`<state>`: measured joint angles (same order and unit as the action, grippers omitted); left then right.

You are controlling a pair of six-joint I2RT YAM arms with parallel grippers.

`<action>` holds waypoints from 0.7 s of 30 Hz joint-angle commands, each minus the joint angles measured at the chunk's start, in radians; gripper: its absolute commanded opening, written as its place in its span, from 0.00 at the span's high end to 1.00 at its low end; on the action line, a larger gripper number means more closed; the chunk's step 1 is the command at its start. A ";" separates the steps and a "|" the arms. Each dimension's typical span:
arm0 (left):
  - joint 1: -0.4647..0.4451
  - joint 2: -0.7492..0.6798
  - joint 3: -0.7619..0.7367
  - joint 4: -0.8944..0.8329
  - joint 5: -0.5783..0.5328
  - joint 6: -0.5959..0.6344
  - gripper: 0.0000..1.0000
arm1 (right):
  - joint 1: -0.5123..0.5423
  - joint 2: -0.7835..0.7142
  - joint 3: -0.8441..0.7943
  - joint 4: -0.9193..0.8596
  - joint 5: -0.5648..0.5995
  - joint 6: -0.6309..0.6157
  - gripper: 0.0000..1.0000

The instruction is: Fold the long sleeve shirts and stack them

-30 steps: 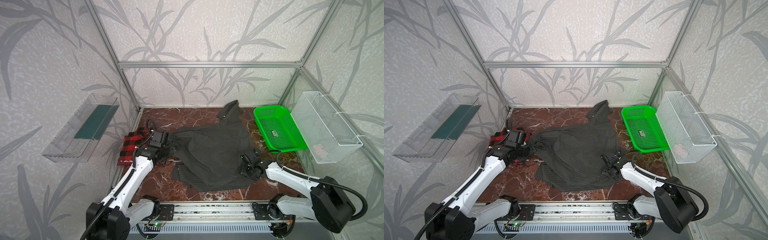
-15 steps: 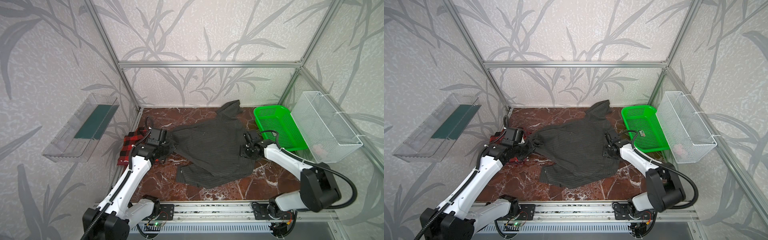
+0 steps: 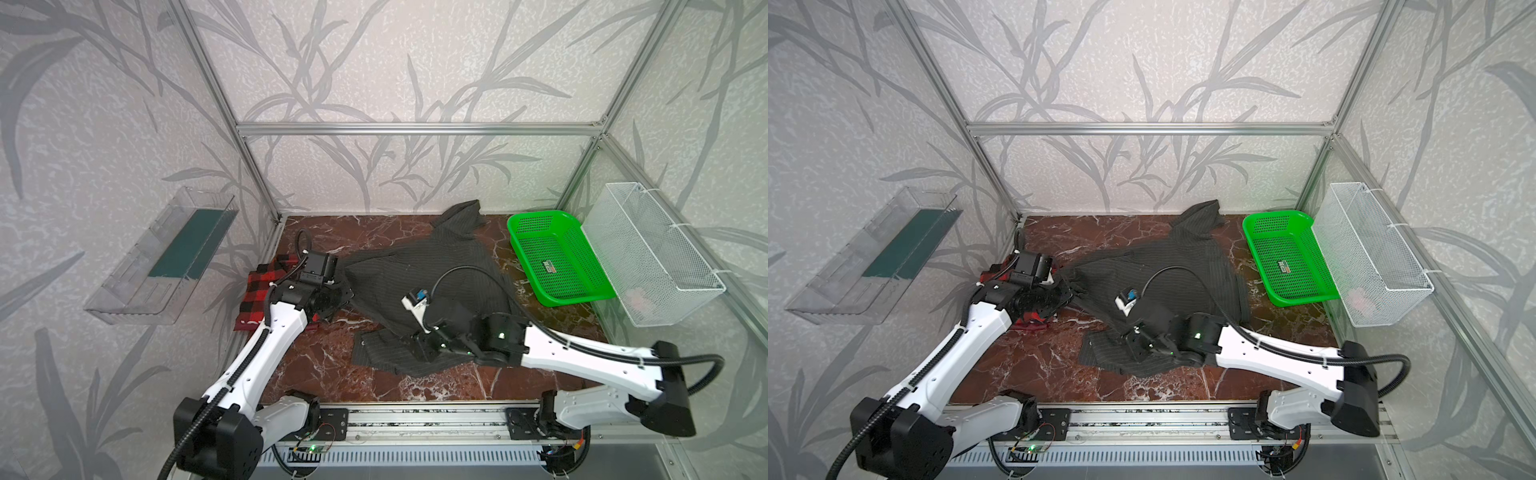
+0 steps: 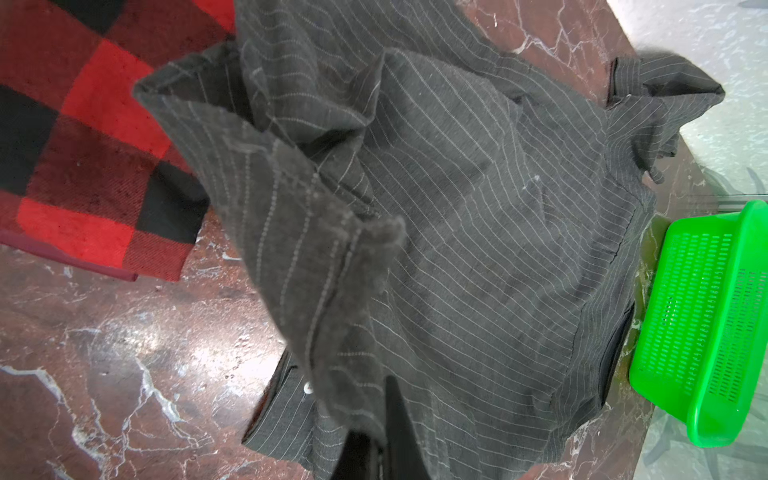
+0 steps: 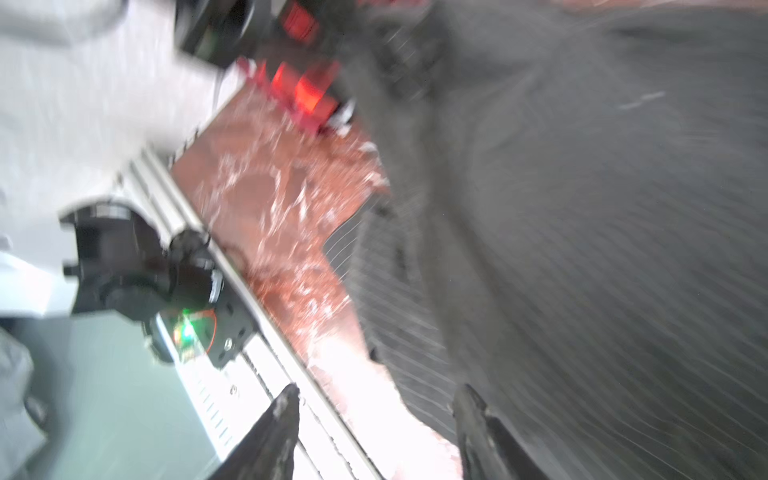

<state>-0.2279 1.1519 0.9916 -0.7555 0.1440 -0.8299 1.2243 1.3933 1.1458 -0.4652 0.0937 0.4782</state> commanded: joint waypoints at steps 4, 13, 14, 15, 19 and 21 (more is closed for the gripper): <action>0.007 -0.004 0.022 -0.009 -0.062 0.050 1.00 | 0.086 0.247 0.146 0.077 0.032 -0.050 0.42; 0.010 0.001 0.024 -0.004 -0.067 0.061 1.00 | 0.142 0.578 0.375 0.043 0.072 -0.050 0.43; 0.010 0.000 0.025 -0.005 -0.068 0.061 1.00 | 0.147 0.606 0.400 0.030 0.085 -0.046 0.43; 0.010 0.000 0.025 -0.006 -0.068 0.061 1.00 | 0.148 0.629 0.418 0.024 0.097 -0.047 0.43; 0.011 -0.003 0.022 -0.002 -0.063 0.056 1.00 | 0.147 0.705 0.475 -0.010 0.169 -0.032 0.42; 0.012 -0.004 0.021 -0.001 -0.061 0.054 1.00 | 0.147 0.726 0.487 -0.020 0.200 -0.025 0.42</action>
<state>-0.2237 1.1522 0.9939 -0.7540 0.1017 -0.7784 1.3670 2.1021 1.5932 -0.4389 0.2146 0.4389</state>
